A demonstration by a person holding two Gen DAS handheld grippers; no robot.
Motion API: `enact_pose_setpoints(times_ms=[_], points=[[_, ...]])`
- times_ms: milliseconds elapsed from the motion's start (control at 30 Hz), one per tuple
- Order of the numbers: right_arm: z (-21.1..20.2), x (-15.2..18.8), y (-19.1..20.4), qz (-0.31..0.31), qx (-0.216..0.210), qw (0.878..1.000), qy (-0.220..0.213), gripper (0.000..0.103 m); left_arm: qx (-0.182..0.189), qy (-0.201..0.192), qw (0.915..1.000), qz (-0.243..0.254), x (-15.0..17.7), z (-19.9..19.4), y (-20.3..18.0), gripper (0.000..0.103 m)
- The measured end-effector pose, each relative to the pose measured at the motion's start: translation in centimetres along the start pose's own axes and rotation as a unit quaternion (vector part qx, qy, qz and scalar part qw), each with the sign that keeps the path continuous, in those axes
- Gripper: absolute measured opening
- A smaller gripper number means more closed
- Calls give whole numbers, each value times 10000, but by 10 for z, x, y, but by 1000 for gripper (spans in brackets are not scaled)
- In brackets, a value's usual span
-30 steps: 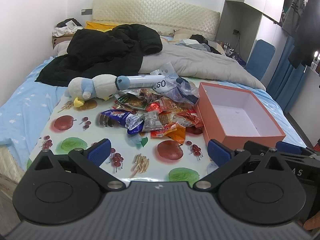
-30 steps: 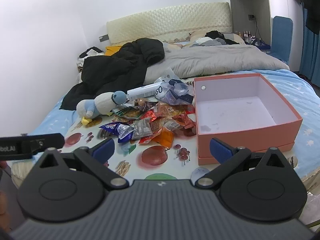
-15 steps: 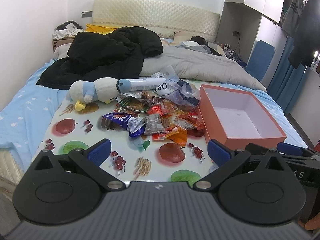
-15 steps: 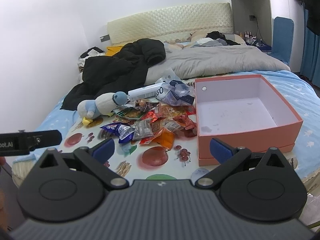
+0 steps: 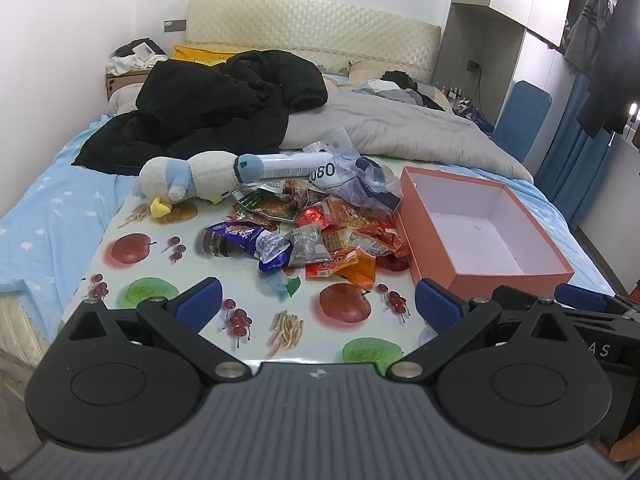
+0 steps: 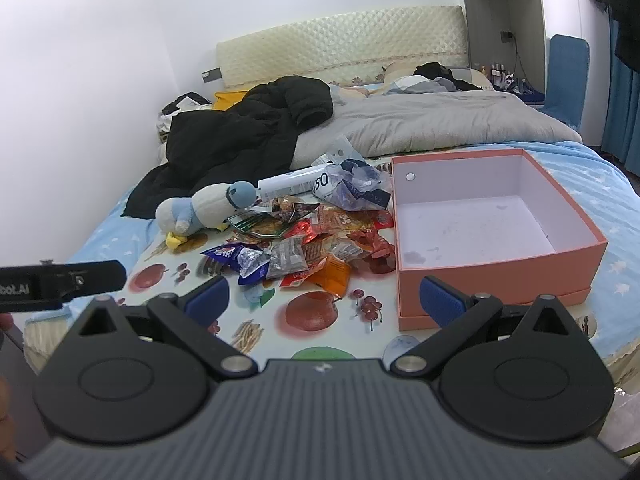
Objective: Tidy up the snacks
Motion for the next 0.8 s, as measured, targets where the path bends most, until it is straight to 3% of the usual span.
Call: enact_pose_setpoints(times_ms=[800], points=[[10,7,1,-14,87,9999,80,103,39,177,9998,-105,12,15,4,103]])
Point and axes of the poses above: each gripper's, at about its wrist camera, not at the fingertips, and z roughly the way its jaws point, y to its left, x to its underside, the point moved 1 cm from there along z, roughly the way its jaws point, and after that the axes turned 6 degrees about -x, right-handed, at the moved point
